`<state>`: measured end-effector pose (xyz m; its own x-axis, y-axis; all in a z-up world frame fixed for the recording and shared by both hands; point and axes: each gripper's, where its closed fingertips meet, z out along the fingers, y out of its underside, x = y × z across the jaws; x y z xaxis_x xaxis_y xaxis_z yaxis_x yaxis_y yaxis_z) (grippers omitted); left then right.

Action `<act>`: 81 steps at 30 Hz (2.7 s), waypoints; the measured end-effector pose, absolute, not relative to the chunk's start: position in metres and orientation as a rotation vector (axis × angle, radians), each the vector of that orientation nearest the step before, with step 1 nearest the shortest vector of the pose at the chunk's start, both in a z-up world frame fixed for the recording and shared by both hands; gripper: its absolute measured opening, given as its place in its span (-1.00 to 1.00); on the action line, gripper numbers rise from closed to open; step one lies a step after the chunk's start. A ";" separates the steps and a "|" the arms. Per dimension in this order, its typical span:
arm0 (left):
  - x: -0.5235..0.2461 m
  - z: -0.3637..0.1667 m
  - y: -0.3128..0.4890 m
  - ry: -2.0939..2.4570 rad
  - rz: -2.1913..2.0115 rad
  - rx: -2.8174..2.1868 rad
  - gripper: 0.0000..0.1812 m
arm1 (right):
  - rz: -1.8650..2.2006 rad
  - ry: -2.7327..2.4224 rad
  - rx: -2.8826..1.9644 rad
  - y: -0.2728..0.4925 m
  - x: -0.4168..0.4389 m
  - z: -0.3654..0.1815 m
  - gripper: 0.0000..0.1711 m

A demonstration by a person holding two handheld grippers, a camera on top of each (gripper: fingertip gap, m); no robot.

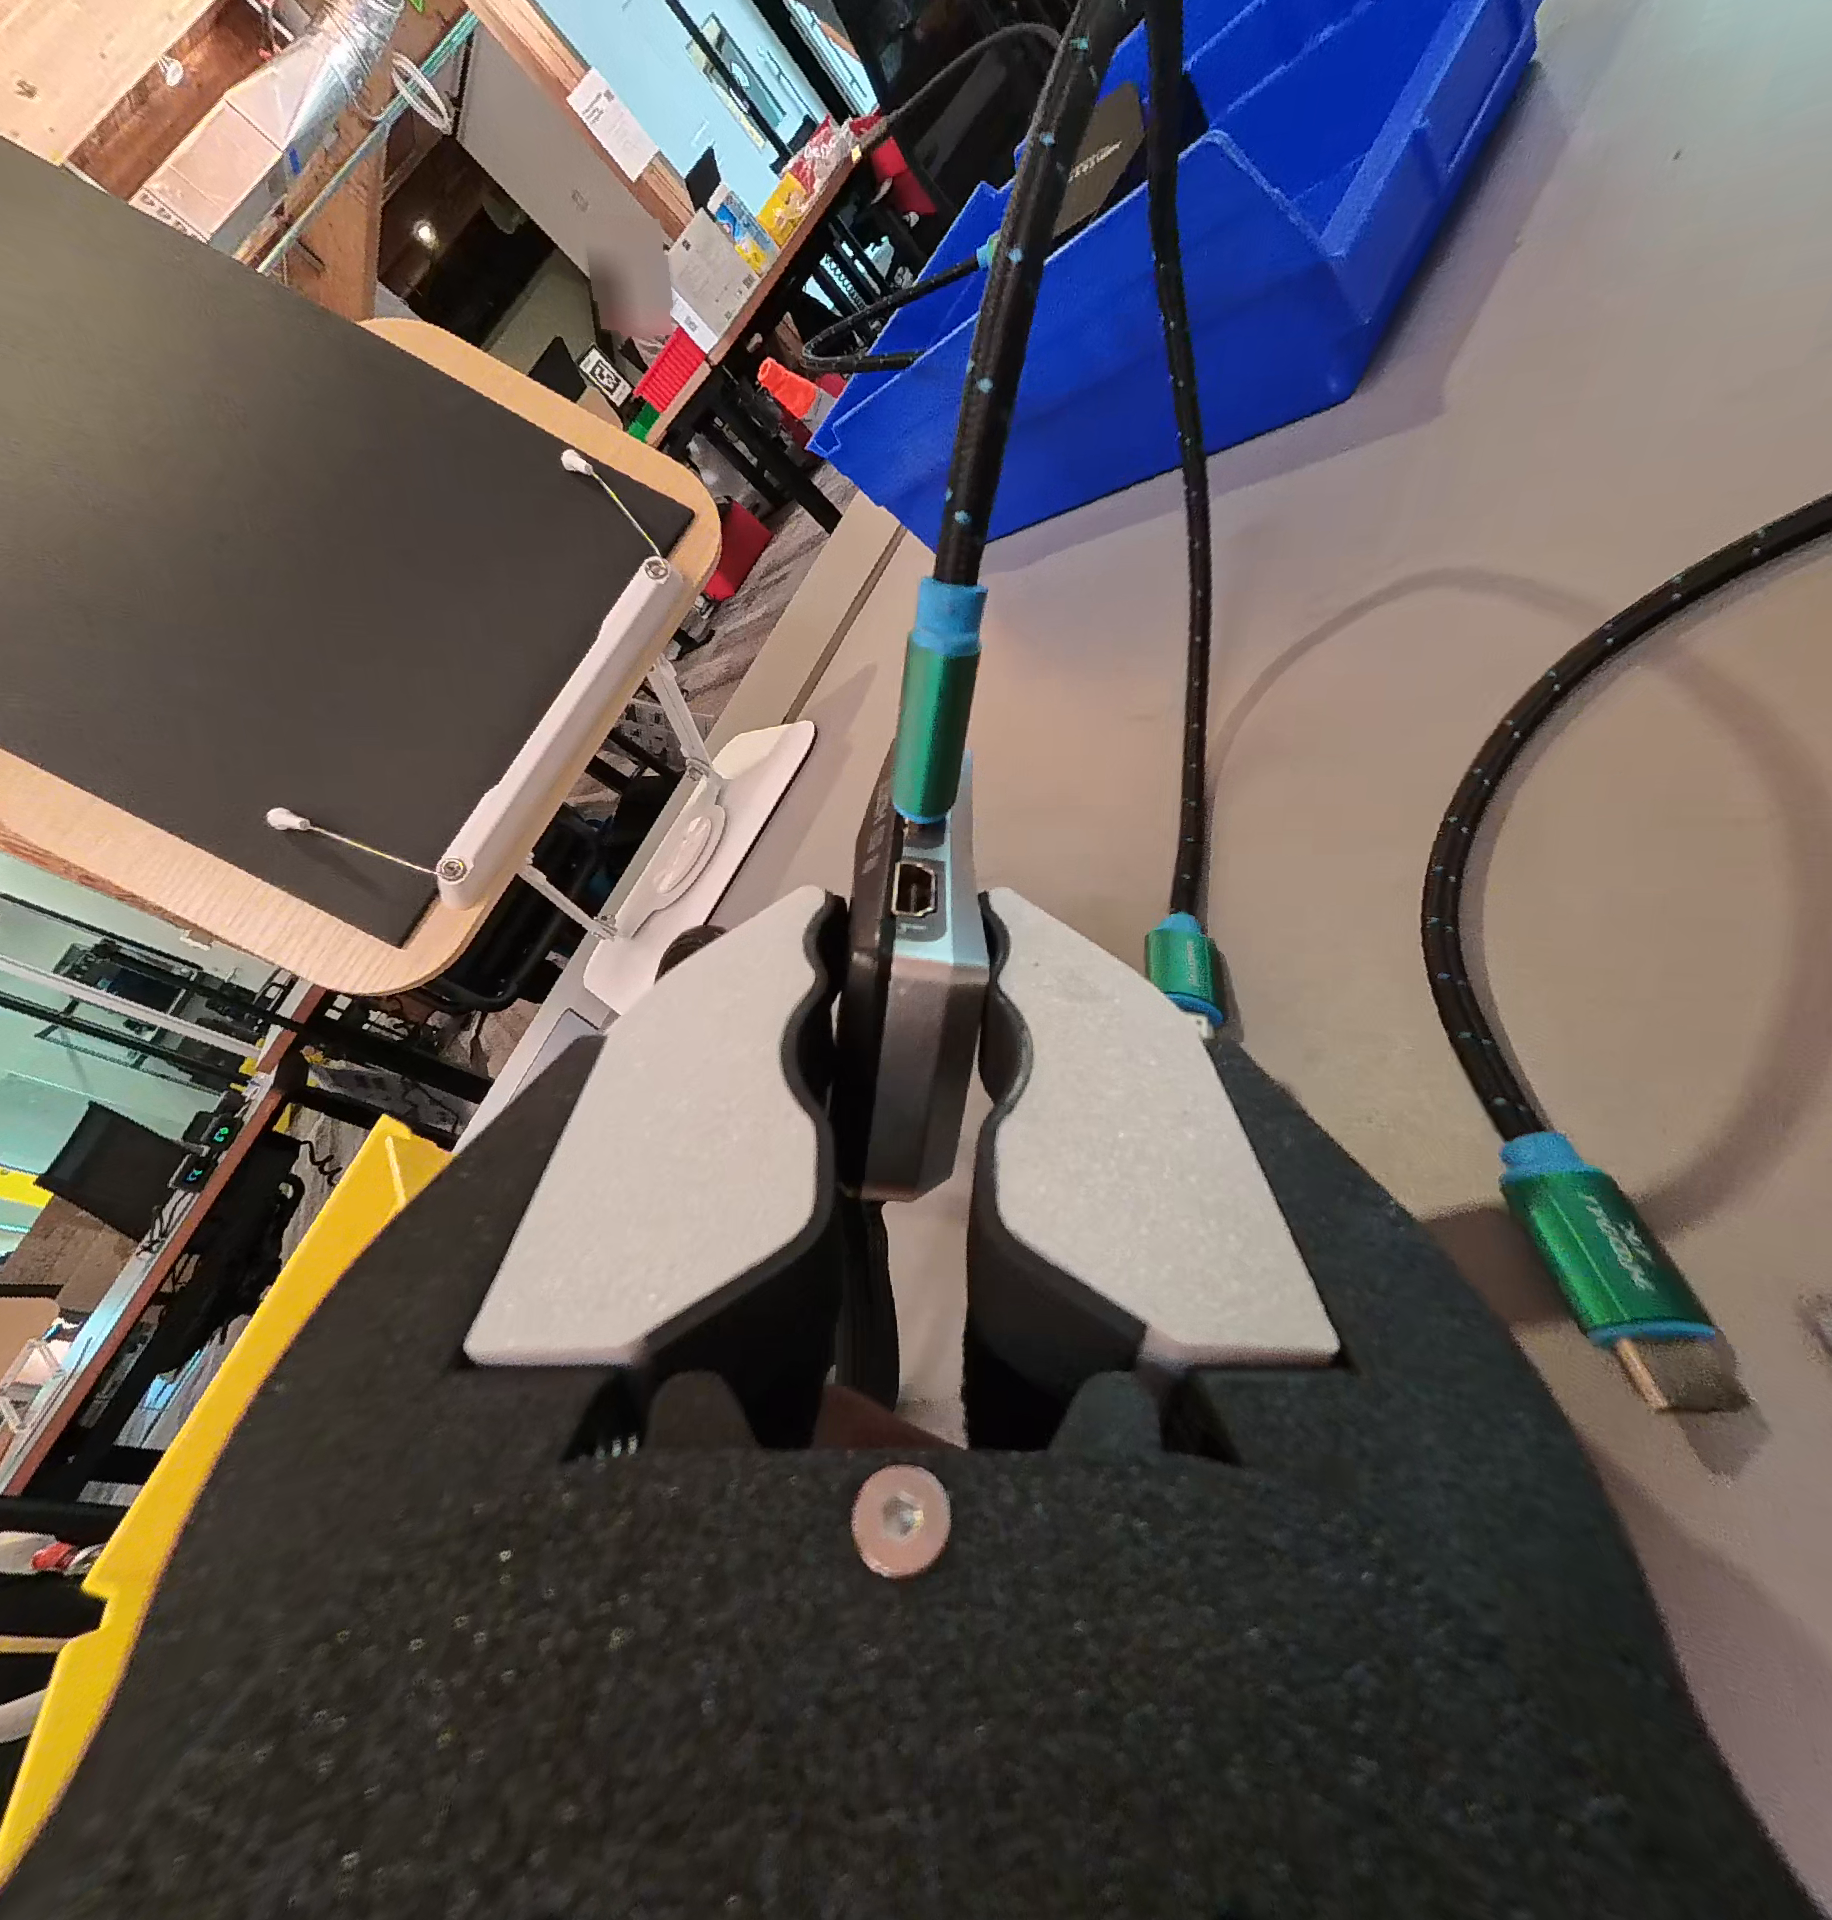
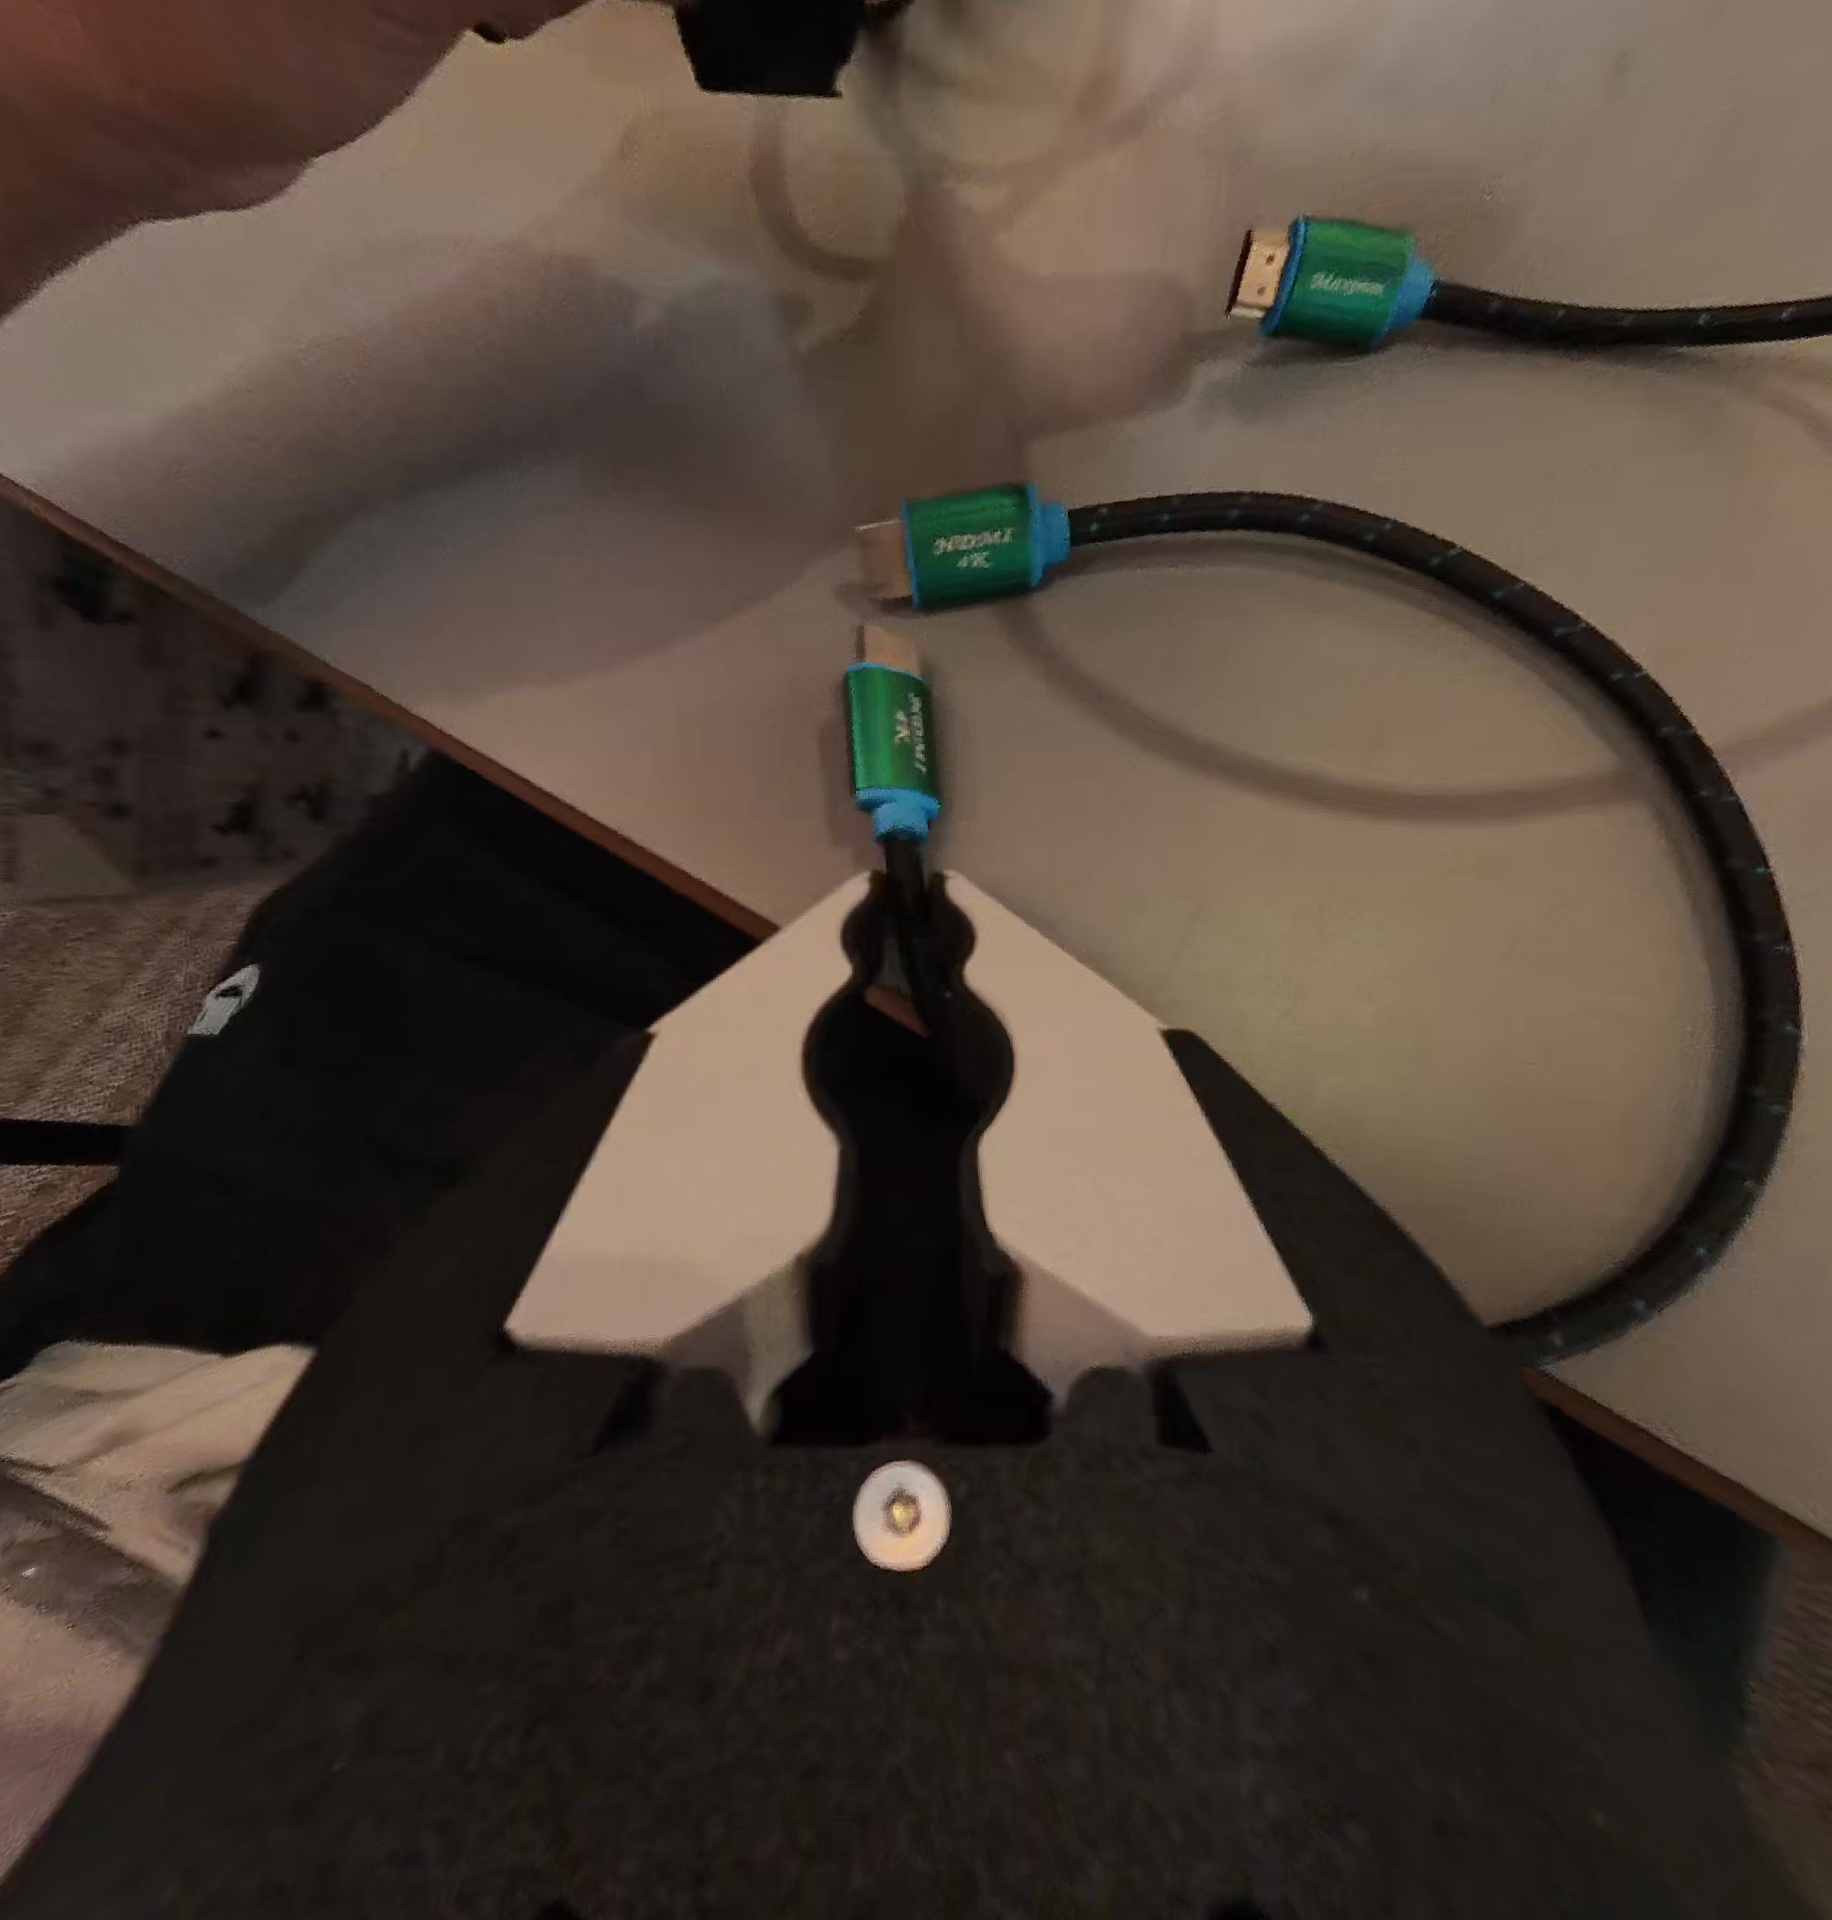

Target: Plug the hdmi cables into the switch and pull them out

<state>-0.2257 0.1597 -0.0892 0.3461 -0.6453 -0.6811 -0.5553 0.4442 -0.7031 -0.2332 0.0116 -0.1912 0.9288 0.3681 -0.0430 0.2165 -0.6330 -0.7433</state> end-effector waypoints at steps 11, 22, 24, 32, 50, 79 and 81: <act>-0.225 -0.093 0.158 1.351 -0.037 -1.175 -0.76 | 0.246 -0.681 -2.194 0.033 -0.183 -0.146 -0.93; -0.215 -0.110 0.149 1.513 0.154 -1.045 -0.77 | -0.325 -0.950 -1.986 0.065 -0.105 0.002 -0.93; -0.213 -0.110 0.146 1.541 0.216 -0.992 -0.77 | -0.428 -1.012 -1.958 0.085 -0.106 -0.002 -0.93; -0.203 -0.113 0.133 1.574 0.281 -0.900 -0.76 | -0.397 -1.510 -1.995 0.113 -0.131 -0.103 -0.93; -0.205 -0.110 0.137 1.535 0.299 -0.907 -0.77 | -0.243 -1.617 -1.860 0.115 -0.146 -0.097 -0.94; -0.194 -0.107 0.132 1.496 0.345 -0.871 -0.77 | -0.105 -1.574 -1.722 0.128 -0.138 -0.098 -0.76; -0.193 -0.106 0.132 1.485 0.320 -0.883 -0.77 | -0.110 -1.539 -1.710 0.129 -0.137 -0.088 -0.66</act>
<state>-0.1933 0.1316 -0.1064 0.1144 -0.3241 -0.9391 -0.6825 0.6612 -0.3113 -0.1367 0.1293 -0.0883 0.2510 0.7924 0.5559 0.8634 0.0763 -0.4987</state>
